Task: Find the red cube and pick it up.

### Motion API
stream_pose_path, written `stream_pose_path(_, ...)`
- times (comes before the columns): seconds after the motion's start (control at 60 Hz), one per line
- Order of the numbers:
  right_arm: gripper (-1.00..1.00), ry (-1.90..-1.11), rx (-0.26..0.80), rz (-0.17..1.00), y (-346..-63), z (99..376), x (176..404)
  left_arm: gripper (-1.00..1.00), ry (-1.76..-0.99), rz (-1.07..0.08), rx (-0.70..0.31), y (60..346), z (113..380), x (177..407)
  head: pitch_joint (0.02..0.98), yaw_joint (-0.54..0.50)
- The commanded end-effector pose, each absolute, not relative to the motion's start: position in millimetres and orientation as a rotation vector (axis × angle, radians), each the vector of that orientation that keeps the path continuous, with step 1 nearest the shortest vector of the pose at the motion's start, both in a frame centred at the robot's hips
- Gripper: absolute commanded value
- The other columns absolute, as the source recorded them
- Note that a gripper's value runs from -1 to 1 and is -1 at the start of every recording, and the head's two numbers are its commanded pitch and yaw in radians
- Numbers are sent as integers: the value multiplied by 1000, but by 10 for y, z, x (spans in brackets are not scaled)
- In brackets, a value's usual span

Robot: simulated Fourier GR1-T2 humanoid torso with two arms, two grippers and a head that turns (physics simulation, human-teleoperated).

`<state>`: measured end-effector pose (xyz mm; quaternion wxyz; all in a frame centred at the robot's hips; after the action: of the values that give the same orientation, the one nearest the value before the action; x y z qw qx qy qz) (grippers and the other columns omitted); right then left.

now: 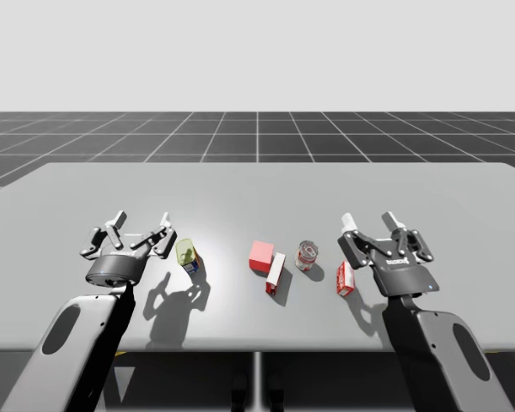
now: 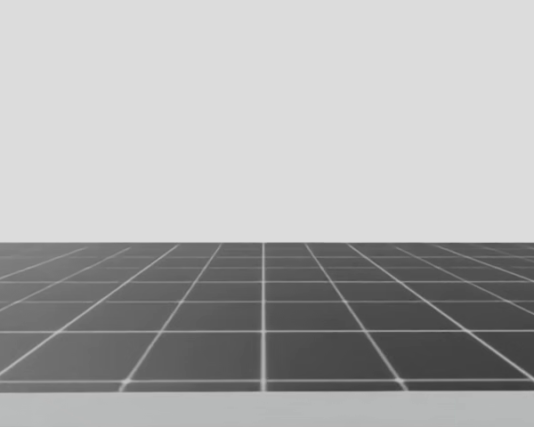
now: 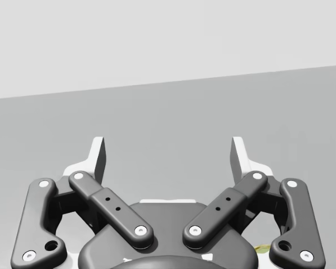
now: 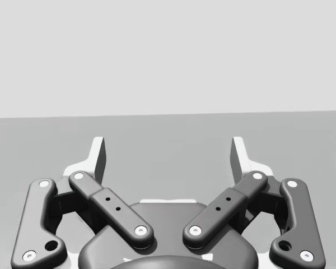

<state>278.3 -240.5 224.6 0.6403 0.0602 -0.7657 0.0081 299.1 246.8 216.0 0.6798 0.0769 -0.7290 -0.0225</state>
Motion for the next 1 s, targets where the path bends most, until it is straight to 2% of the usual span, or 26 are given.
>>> stream_pose_path(0.017, -1000, -1748, 105, -23, -2405, 2262, 2765, -1000, -1635, -51, 172, 2464, 2162, 2986, 72, -9)
stream_pose_path(0.25, -1000, -1733, 134, -24, -2435, 2271, 2786, -1000, -1634, -52, 173, 2461, 2165, 2985, 121, -12)
stream_pose_path(1.0, -1000, -1735, 127, -14, -2427, 2259, 2790, -1000, -1621, -83, 193, 2440, 2126, 2999, 664, -19)
